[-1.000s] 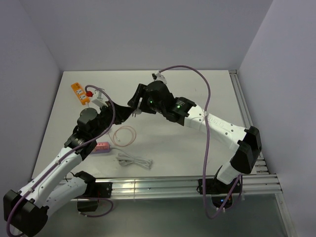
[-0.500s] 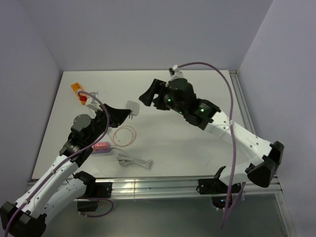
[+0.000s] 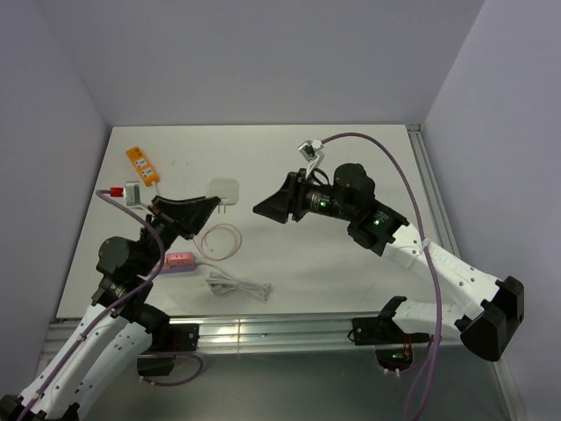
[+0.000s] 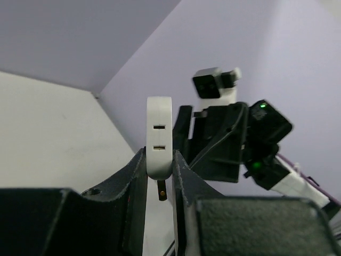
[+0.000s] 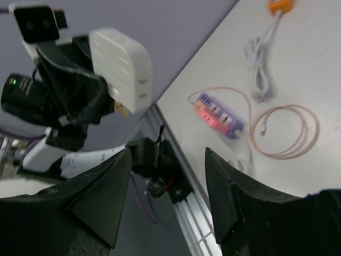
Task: Insert the plug
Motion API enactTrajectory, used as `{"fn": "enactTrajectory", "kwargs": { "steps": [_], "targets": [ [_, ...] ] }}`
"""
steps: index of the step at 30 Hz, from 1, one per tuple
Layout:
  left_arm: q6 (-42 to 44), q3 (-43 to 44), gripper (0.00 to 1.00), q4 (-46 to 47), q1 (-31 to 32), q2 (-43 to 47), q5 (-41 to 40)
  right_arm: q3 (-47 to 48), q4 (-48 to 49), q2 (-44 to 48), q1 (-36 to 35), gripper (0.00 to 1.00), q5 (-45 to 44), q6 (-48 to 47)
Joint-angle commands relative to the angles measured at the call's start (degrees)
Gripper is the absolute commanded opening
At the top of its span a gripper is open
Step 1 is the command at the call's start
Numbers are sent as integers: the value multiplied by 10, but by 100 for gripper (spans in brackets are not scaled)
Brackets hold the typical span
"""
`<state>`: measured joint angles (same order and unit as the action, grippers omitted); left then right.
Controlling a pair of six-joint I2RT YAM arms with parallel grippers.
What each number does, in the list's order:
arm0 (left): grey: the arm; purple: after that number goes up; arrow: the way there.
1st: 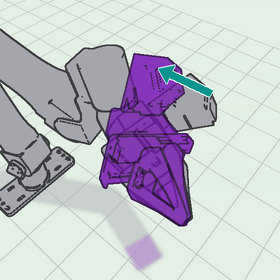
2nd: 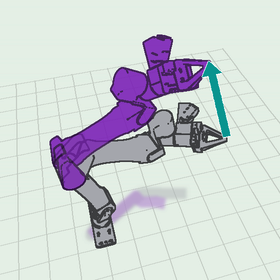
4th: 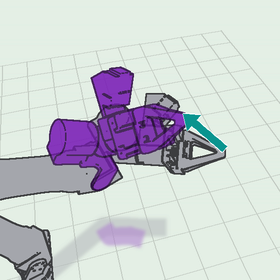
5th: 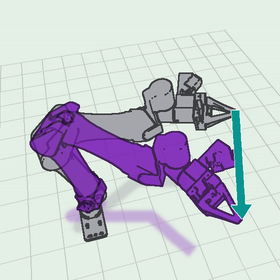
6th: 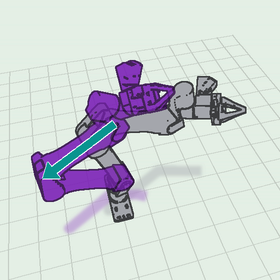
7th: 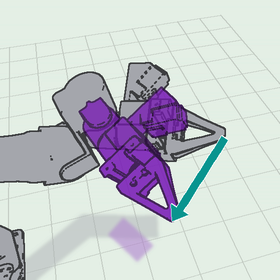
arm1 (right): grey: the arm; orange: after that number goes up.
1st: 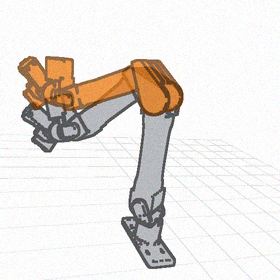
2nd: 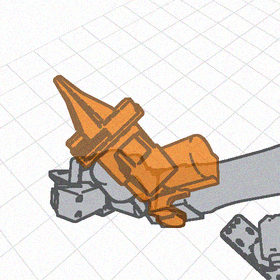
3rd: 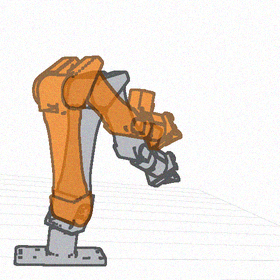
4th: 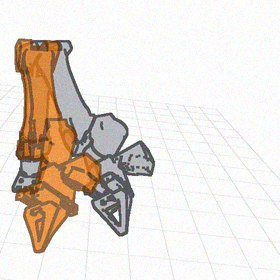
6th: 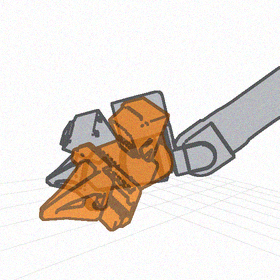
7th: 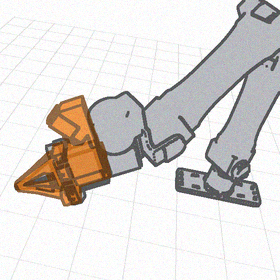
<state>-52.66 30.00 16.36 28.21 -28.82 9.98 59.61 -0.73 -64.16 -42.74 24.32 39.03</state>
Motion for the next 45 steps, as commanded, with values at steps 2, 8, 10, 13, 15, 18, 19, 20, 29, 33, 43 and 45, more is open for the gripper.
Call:
{"fn": "enactTrajectory", "kwargs": {
  "steps": [2,8,10,13,15,18,19,20,29,33,43,45],
  "targets": [
    [-55,-14,0,120,-2,14,51,-25,155,11,4,65,130,7],
    [-86,-21,0,148,-2,16,59,-54,283,-7,1,59,166,52],
    [-93,-19,0,150,-1,15,60,-48,295,-14,-7,56,157,60],
    [-99,-15,0,158,-2,15,62,-28,290,-39,-19,55,156,56],
    [-104,-13,0,161,-1,13,65,-27,312,-48,-23,55,154,64],
    [-110,-13,0,170,-1,9,69,-20,334,-60,-24,54,157,71],
    [-109,-11,0,167,-1,8,72,-15,334,-62,-25,53,158,73],
    [-109,-11,0,165,-1,7,72,-13,336,-68,-26,52,159,76],
    [-100,-10,0,158,-2,8,69,-1,352,-78,-34,51,165,81],
    [-104,-18,0,166,-1,5,72,16,358,-95,-35,43,173,90],
    [-105,-22,0,176,-1,2,86,32,378,-119,-40,34,179,100],
    [-110,-26,0,177,-1,1,88,39,374,-121,-39,24,179,95]
  ]
}}
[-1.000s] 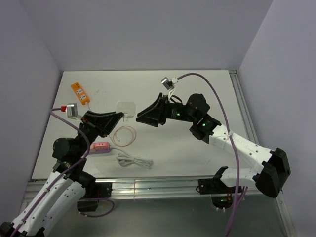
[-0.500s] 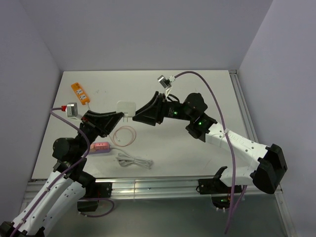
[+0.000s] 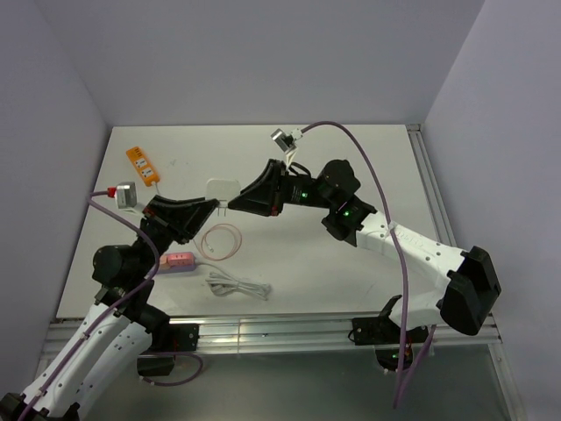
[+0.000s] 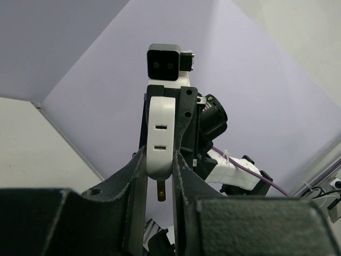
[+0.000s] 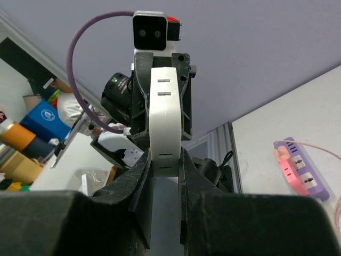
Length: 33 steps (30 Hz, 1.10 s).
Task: Insert the plug
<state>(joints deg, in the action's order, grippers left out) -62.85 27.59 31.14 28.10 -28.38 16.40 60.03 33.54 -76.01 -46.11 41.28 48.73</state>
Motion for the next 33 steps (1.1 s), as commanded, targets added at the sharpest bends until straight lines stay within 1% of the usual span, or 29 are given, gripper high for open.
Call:
{"fn": "enactTrajectory", "kwargs": {
  "steps": [1,2,3,5,6,7,8,9,11,12,13,14,15,16,18,20,21,23,24,25,26,27,28,29,31,32,33],
  "targets": [
    [-7,-1,0,27,0,-3,28,39,15,-5,-6,16,8,-14],
    [-1,5,0,10,0,-3,30,44,2,-5,-7,3,6,-22],
    [5,11,1,-4,0,-2,33,50,-9,-5,-7,0,6,-32],
    [34,29,6,-59,0,-2,39,50,-32,2,-6,0,4,-54],
    [45,36,20,-83,0,-1,40,52,-43,8,-5,0,1,-63],
    [57,46,31,-111,-1,3,38,54,-72,10,-5,0,-1,-84],
    [89,66,40,-164,0,5,34,55,-88,13,-2,0,-2,-94],
    [105,77,53,-191,0,6,32,58,-101,16,-1,0,1,-102],
    [154,112,59,-250,0,10,21,56,-131,28,4,0,6,-126],
    [169,121,63,-295,0,14,10,51,-137,33,11,0,7,-132],
    [183,131,65,-309,0,19,2,48,-148,43,15,0,10,-144],
    [206,148,70,-339,0,24,-6,46,-151,47,18,0,17,-147],
    [215,155,72,-354,0,29,-21,40,-153,52,26,0,20,-150],
    [225,162,73,-385,-1,39,-29,40,-163,55,29,0,27,-155],
    [251,184,74,-411,-1,46,-52,43,-178,53,41,0,59,-167],
    [273,206,74,-438,0,52,-58,48,-208,51,44,0,80,-195],
    [280,213,70,-442,-1,52,-52,57,-219,48,44,0,95,-205],
    [298,236,64,-447,0,39,-3,61,-242,46,44,0,132,-228],
    [304,245,64,-449,-1,31,18,67,-249,44,44,0,145,-235],
    [312,267,65,-464,0,8,73,70,-273,39,44,0,171,-252],
    [335,283,65,-481,0,-6,88,76,-289,38,43,0,184,-261],
    [357,310,67,-504,0,-36,106,89,-318,31,43,0,208,-282],
    [357,310,68,-521,0,-47,107,92,-327,31,43,0,208,-289],
    [378,326,71,-541,0,-57,145,95,-331,31,41,0,216,-295],
    [403,340,74,-561,-1,-83,186,93,-331,34,40,0,227,-299],
    [407,341,76,-570,0,-90,193,93,-331,35,38,0,235,-301],
    [413,343,85,-575,-1,-104,200,96,-350,32,36,0,244,-312]
  ]
}}
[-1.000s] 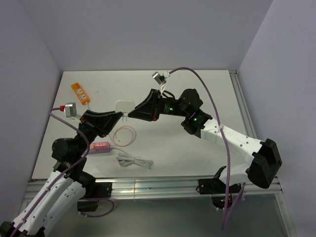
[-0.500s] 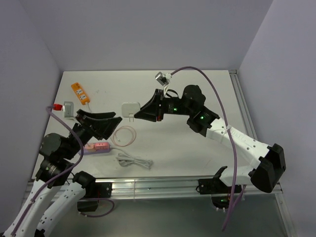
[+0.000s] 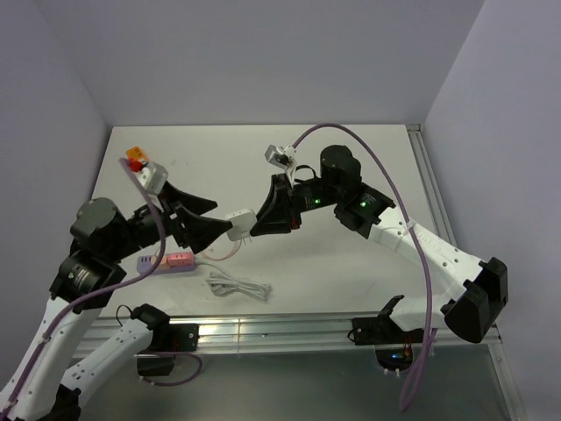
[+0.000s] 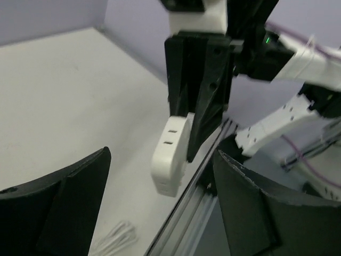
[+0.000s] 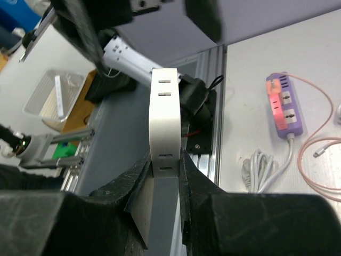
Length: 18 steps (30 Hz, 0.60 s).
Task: Insert the plug
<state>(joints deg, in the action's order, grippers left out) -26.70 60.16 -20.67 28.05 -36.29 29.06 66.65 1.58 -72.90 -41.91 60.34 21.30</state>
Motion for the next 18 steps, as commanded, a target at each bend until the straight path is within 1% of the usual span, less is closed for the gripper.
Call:
{"fn": "enactTrajectory", "kwargs": {
  "steps": [1,2,5,7,10,18],
  "targets": [
    [56,18,85,-60,1,-32,82,31,-36,0,-10,0,58,-43],
    [60,19,82,-67,1,-39,97,33,-40,0,-14,0,56,-47],
    [51,1,80,-40,0,-37,132,37,-54,-8,-19,0,69,-59],
    [34,-13,80,-8,0,-23,133,38,-61,-11,-22,0,69,-64],
    [30,-15,77,-6,1,-28,140,37,-53,-18,-25,0,73,-60],
    [33,-7,60,-21,1,-42,158,63,-69,-40,-34,0,74,-65]
  ]
}}
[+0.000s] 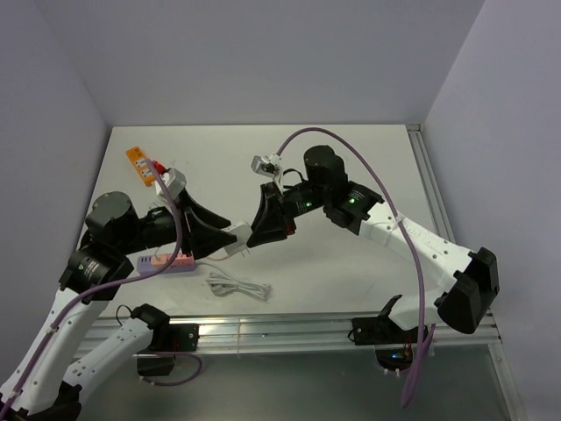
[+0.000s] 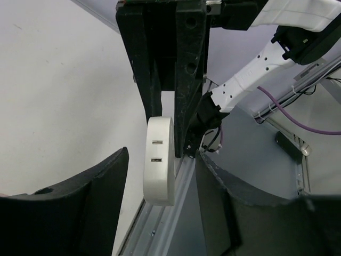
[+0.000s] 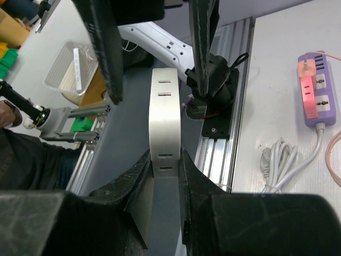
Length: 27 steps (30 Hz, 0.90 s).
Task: Insert the plug
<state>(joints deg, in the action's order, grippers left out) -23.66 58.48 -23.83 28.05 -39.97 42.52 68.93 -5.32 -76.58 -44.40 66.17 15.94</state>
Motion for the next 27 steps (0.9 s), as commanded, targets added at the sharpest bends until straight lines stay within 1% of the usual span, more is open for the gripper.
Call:
{"fn": "enactTrajectory", "kwargs": {
  "steps": [1,4,8,9,11,12,16,19,22,27],
  "targets": [
    [7,15,58,-11,1,-10,21,49,-7,-6,-12,0,16,-16],
    [27,32,53,-39,1,-25,15,70,-42,-19,-18,0,15,-41],
    [50,52,52,-84,1,-39,12,109,-125,-52,-35,0,11,-97],
    [55,56,52,-98,0,-41,12,117,-167,-57,-38,0,12,-129],
    [59,58,52,-111,0,-38,10,136,-203,-70,-44,0,9,-171],
    [63,59,52,-122,1,-37,11,138,-221,-74,-46,0,9,-178],
    [70,63,53,-153,1,-28,8,140,-253,-84,-46,0,3,-206],
    [76,68,50,-185,1,-27,9,136,-273,-89,-46,0,8,-225],
    [67,66,49,-207,1,-21,14,139,-299,-91,-46,0,12,-254],
    [29,34,49,-194,1,-7,34,150,-314,-98,-56,0,3,-265]
  ]
}}
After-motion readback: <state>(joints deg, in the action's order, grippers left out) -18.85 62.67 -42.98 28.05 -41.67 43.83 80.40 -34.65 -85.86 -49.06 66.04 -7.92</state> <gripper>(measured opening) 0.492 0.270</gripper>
